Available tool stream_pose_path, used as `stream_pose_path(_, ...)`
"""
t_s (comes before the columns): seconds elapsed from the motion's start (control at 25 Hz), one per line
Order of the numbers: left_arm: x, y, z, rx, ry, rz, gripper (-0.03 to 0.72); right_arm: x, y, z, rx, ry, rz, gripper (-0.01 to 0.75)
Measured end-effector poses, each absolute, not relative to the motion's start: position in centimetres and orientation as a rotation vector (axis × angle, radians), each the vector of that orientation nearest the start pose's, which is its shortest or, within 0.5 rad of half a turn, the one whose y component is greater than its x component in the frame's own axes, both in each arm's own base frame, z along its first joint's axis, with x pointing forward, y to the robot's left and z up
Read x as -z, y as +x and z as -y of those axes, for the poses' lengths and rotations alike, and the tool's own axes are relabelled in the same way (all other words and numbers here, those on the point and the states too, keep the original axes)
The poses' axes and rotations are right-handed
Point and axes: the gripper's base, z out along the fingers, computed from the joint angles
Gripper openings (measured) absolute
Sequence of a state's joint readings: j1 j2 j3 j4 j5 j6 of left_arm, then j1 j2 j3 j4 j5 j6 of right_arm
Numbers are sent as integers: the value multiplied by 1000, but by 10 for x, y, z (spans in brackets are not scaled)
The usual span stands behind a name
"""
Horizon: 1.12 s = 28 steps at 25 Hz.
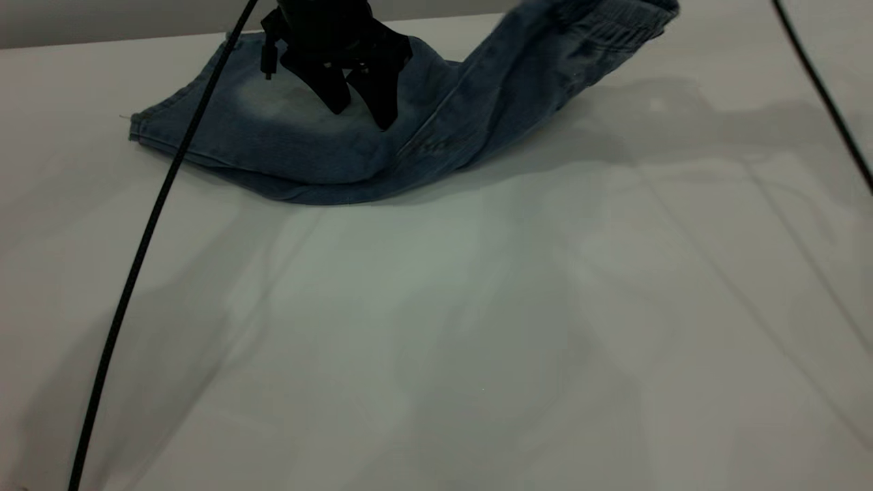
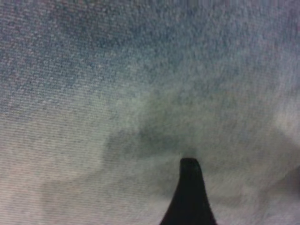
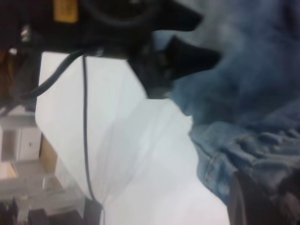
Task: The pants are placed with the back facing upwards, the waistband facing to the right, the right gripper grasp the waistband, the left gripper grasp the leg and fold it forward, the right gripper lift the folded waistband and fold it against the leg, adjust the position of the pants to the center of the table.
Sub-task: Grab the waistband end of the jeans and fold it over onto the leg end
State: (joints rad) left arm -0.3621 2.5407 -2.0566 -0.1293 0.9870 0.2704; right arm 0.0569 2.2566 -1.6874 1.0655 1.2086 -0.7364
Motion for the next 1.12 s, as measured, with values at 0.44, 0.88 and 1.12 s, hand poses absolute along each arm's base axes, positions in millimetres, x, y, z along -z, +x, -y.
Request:
stream_pose_path(0.44,-89,475,190,184,828,-2834,507,-182,441,-144,-1388,-512,-2540,35)
stream_pose_path(0.88,-131,488,163,-88,849,-2846,507,-183,441,-144,-1395,-500,-2546,35)
stream_pose_path(1.12,-127,503,111,-175,647,-2906,507,-183,441,-144,-1395,-498,-2546,35)
